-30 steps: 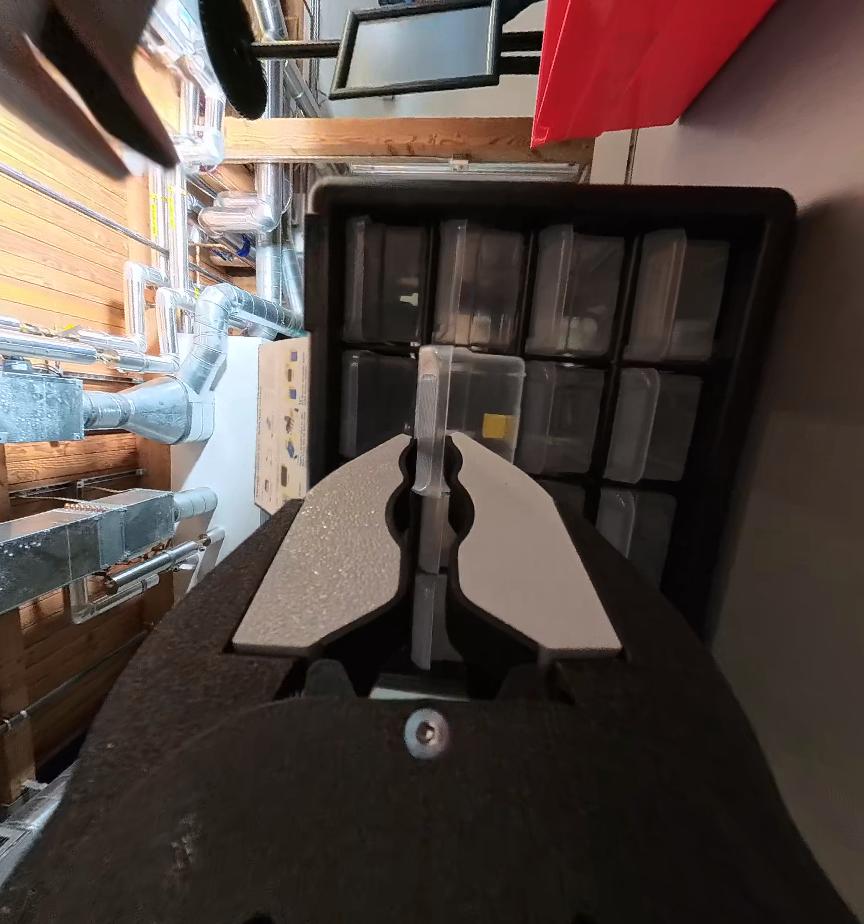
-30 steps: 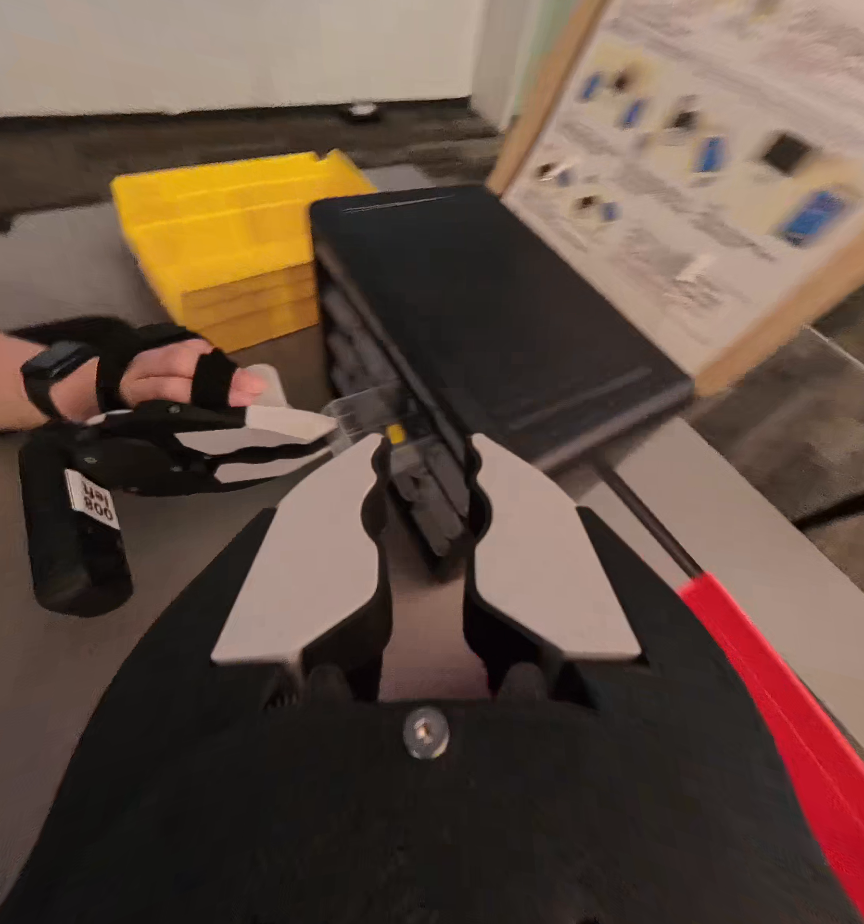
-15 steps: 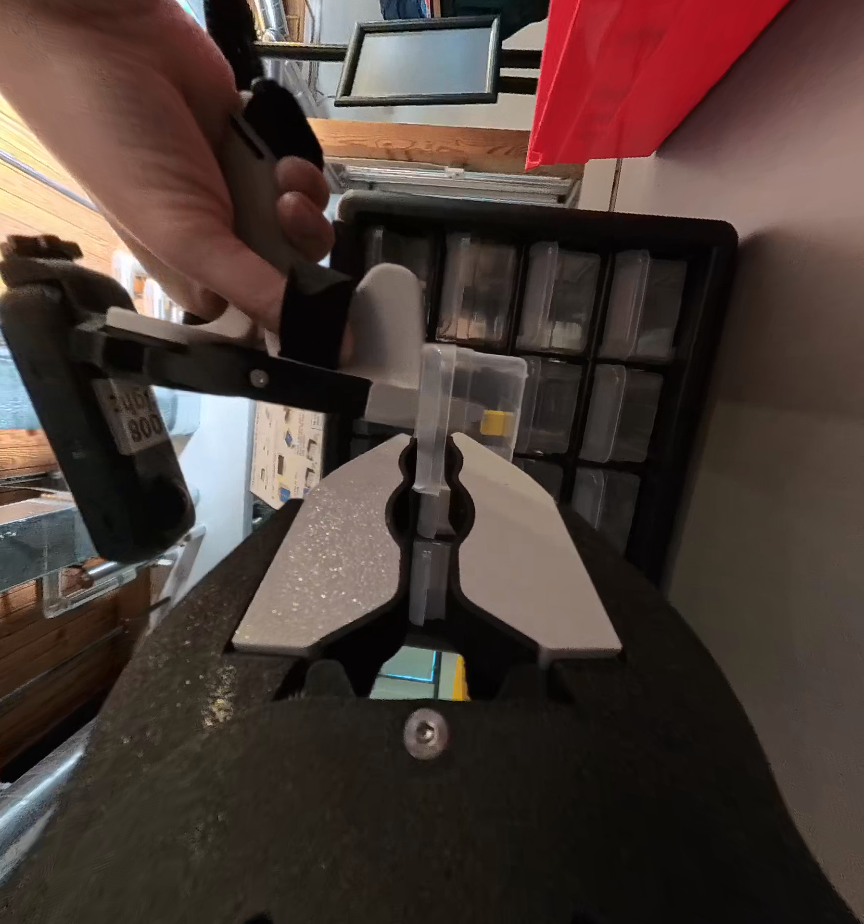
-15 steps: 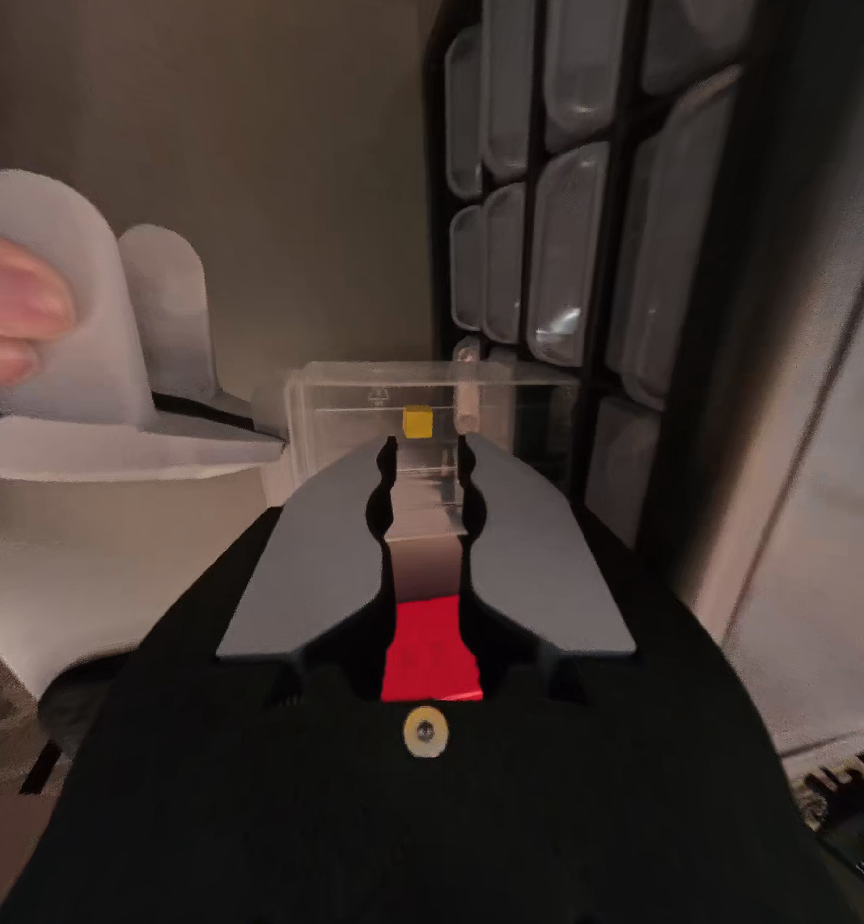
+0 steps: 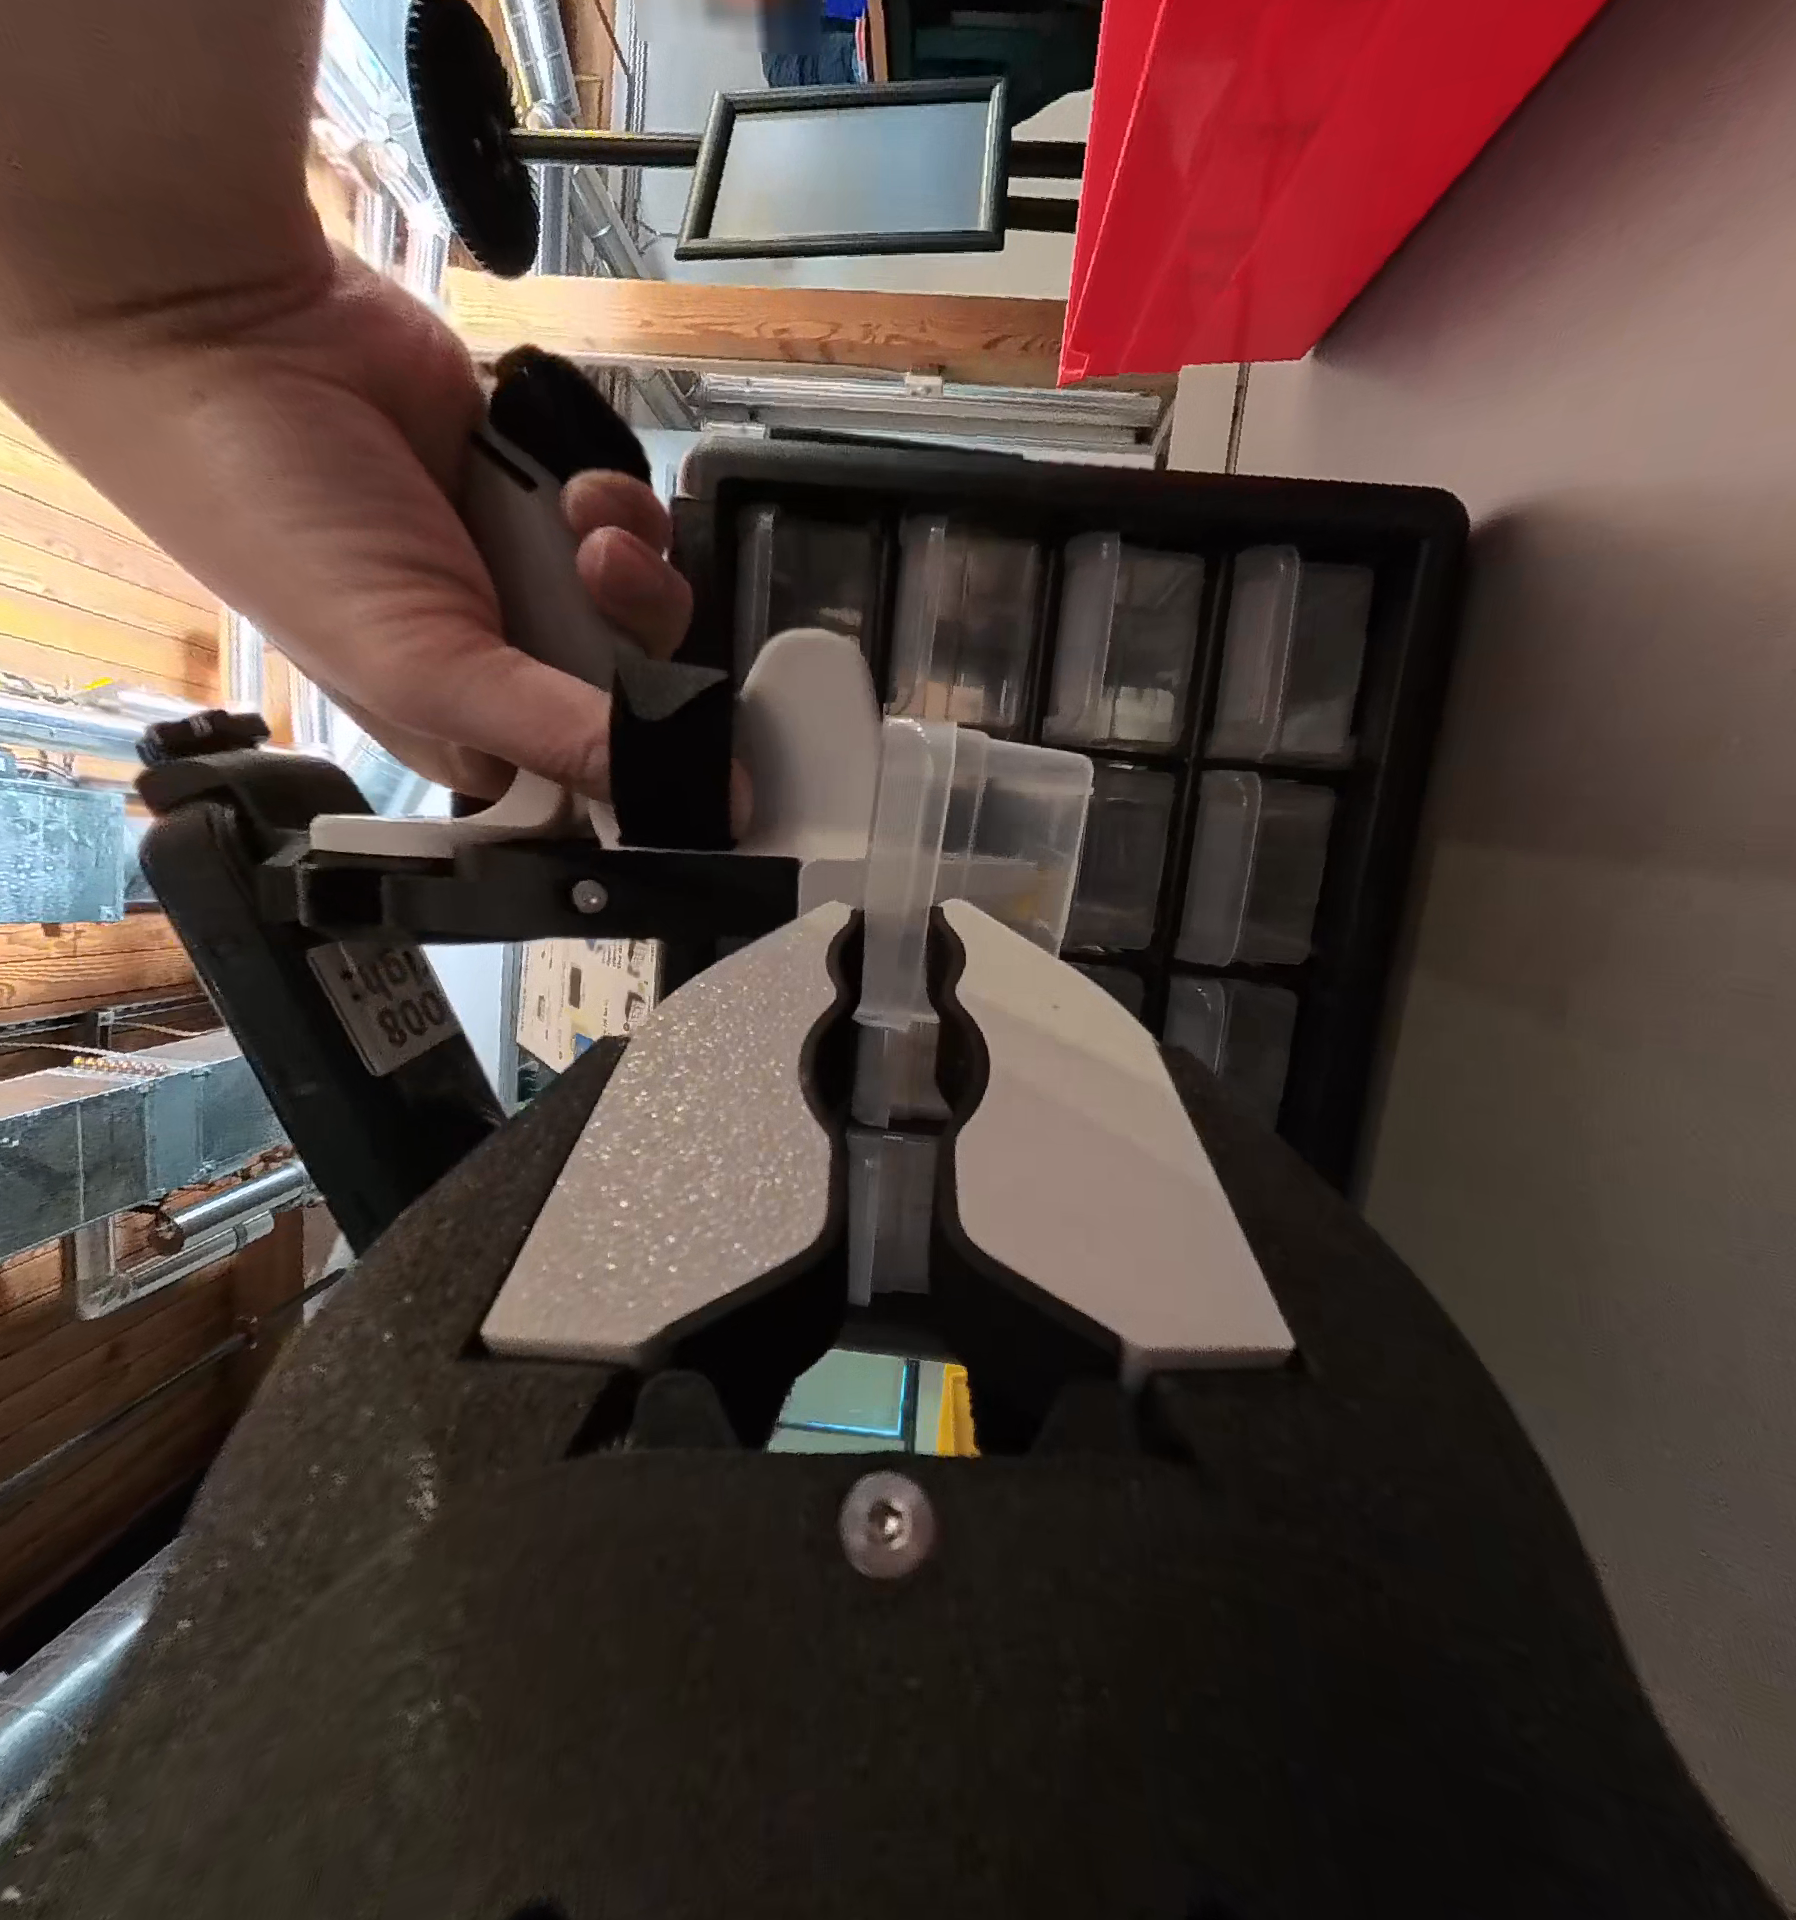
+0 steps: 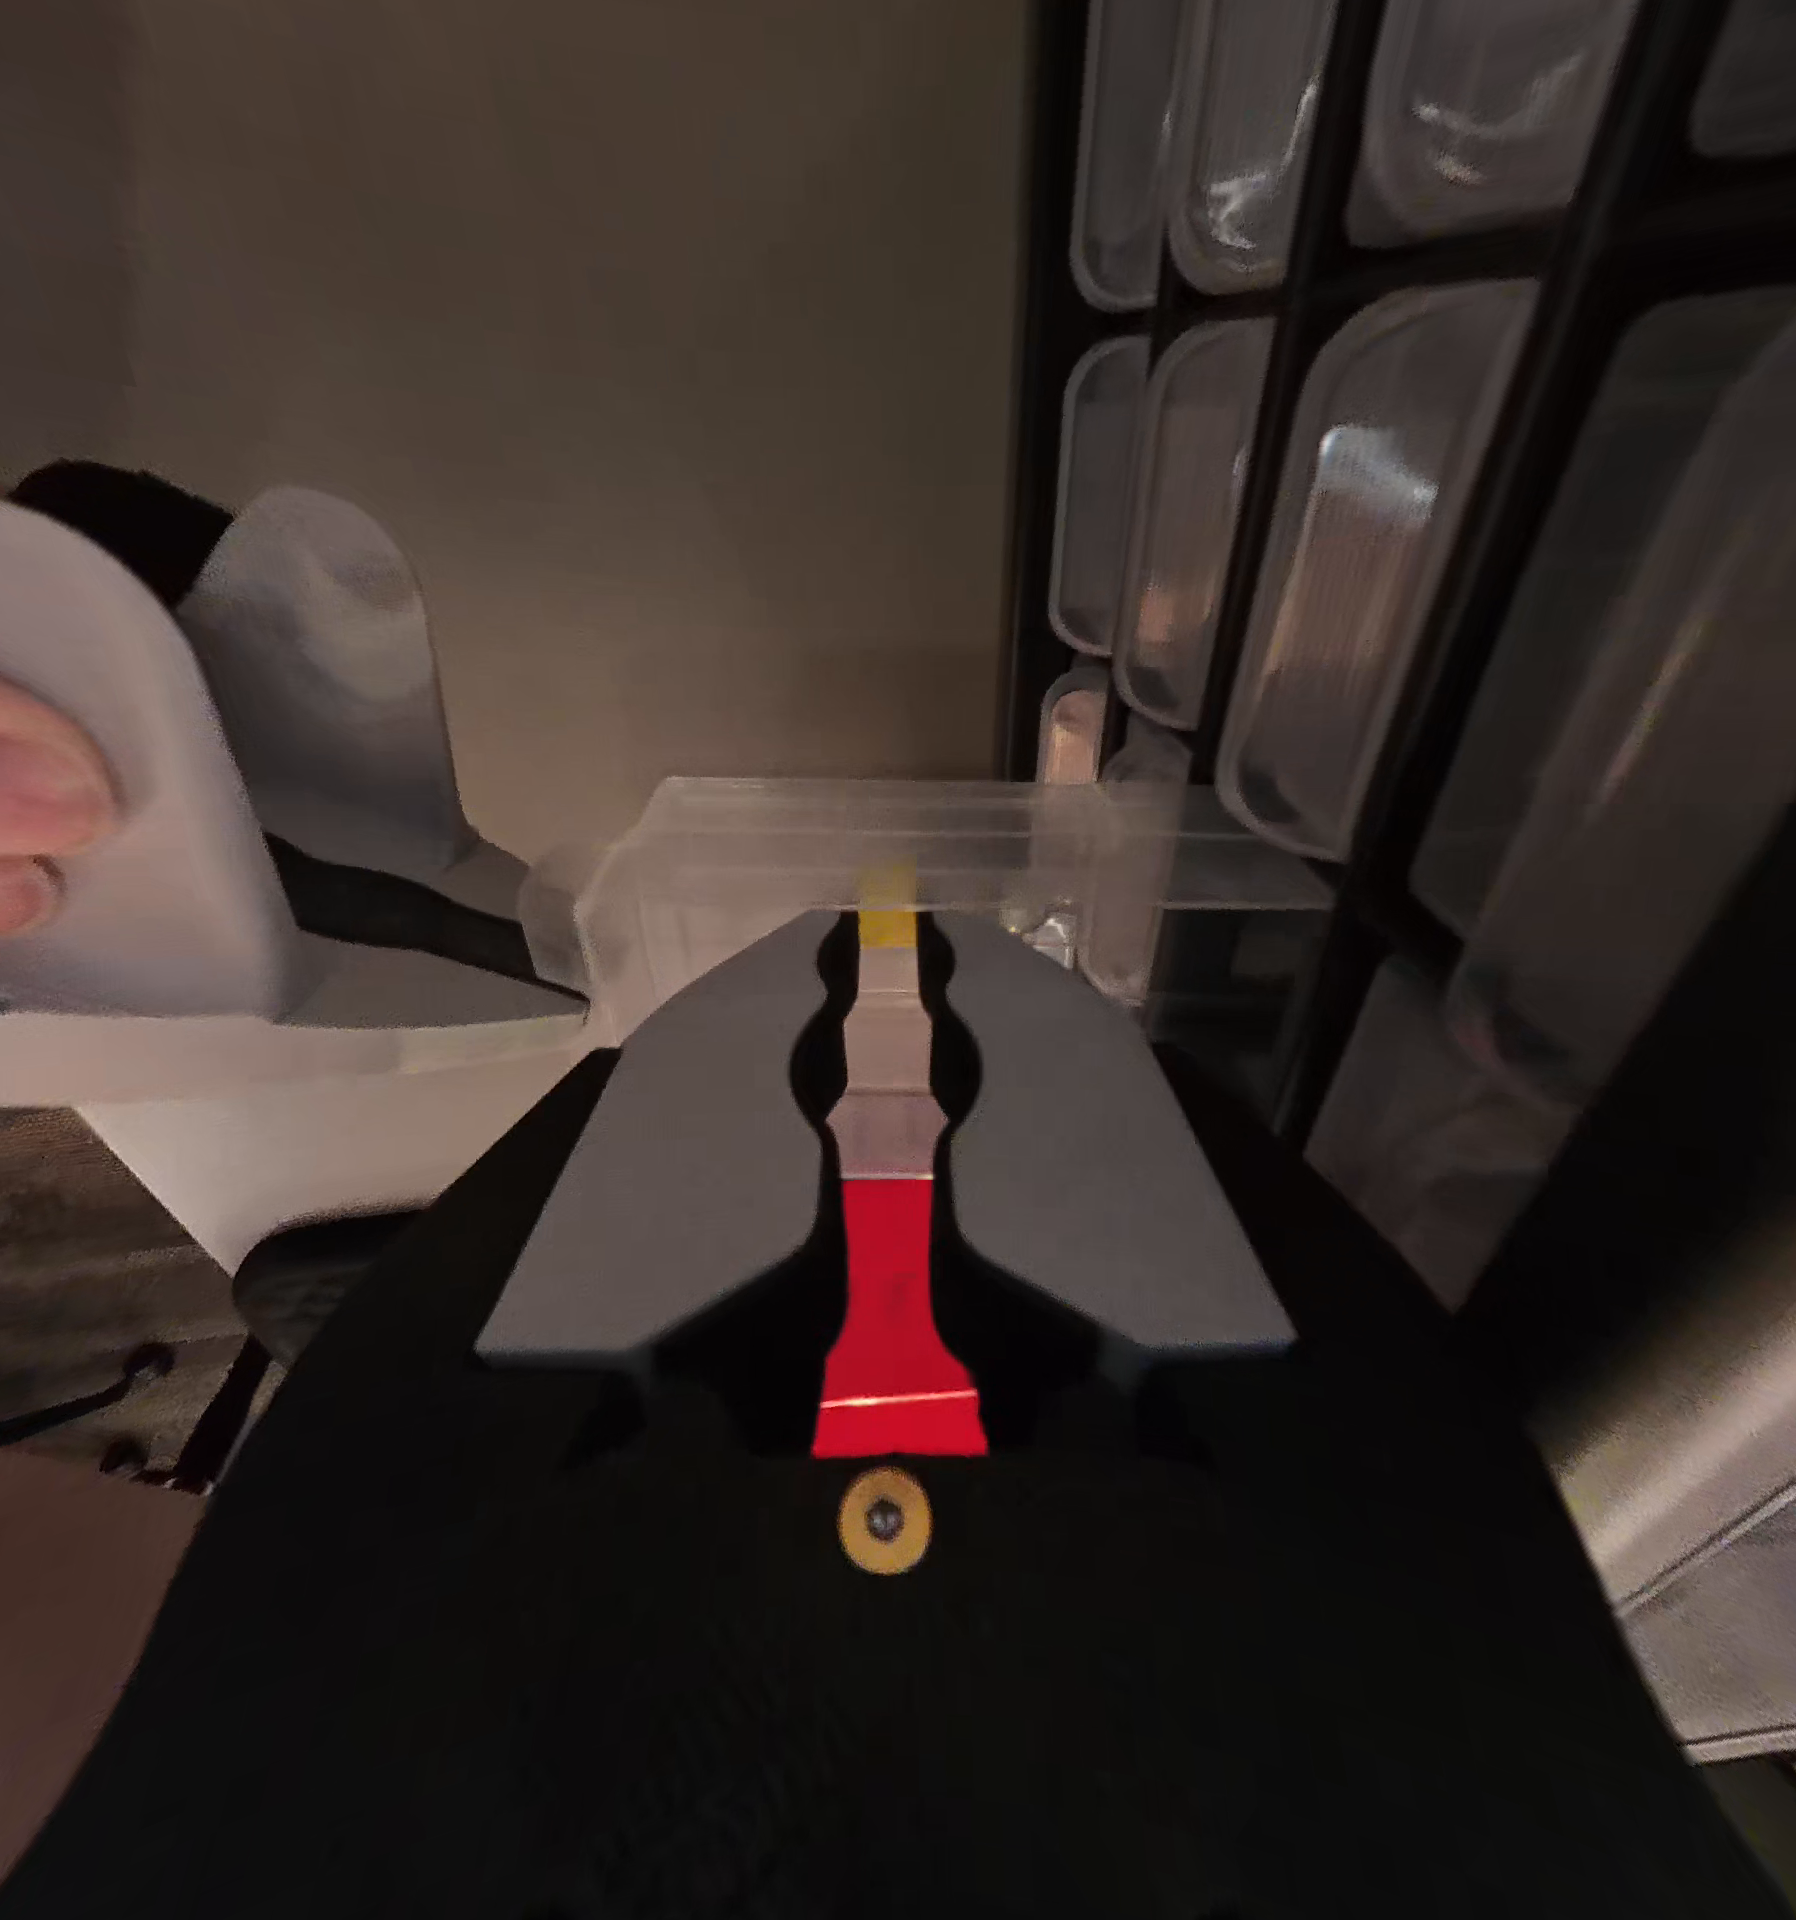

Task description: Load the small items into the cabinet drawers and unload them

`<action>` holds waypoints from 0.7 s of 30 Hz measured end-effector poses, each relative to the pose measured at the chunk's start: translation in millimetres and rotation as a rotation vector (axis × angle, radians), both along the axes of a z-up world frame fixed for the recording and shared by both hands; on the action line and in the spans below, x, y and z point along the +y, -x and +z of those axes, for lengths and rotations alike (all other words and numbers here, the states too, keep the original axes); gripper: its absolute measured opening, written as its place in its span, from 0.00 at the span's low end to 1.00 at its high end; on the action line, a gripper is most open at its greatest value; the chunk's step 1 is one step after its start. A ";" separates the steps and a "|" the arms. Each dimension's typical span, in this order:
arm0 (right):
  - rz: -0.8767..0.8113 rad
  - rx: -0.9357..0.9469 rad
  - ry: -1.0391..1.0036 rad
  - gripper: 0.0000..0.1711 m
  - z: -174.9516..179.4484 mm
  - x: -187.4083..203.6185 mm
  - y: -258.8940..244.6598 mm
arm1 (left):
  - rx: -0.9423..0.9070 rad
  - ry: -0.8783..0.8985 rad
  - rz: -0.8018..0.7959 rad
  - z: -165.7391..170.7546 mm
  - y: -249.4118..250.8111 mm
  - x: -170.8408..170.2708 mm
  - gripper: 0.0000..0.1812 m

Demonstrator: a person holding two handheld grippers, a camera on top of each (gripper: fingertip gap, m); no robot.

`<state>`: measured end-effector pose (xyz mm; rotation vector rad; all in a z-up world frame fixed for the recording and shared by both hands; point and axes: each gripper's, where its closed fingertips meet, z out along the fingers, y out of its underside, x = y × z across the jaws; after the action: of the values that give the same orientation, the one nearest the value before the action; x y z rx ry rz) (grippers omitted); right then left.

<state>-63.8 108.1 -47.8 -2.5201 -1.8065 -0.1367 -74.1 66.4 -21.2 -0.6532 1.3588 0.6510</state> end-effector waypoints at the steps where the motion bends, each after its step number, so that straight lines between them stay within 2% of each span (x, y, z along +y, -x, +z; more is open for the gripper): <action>1: 0.011 0.001 -0.007 0.07 0.2 1.0 0.8 | -0.001 0.001 0.000 0.0 -0.1 -0.1 0.06; 6: 0.042 0.087 -0.144 0.07 18.8 7.6 3.5 | -0.014 0.000 -0.003 1.8 0.9 1.4 0.06; 10: 0.019 0.350 -0.387 0.07 72.9 3.2 -3.8 | -0.015 -0.006 0.001 1.4 1.2 4.2 0.06; 13: -0.047 0.544 -0.556 0.07 108.6 -16.2 -44.2 | -0.002 -0.008 0.003 0.7 -2.3 6.0 0.06; 16: -0.313 0.610 -0.666 0.07 109.7 -25.2 -128.4 | 0.019 -0.033 0.013 2.3 -8.0 14.4 0.06; 21: -0.850 0.506 -0.521 0.07 35.0 -11.9 -265.1 | 0.034 -0.017 0.062 6.1 -20.8 41.6 0.05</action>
<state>201.3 96.2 -12.8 -2.4194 -0.3930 0.0157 -53.3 108.1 -15.2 -0.6755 1.3679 0.7252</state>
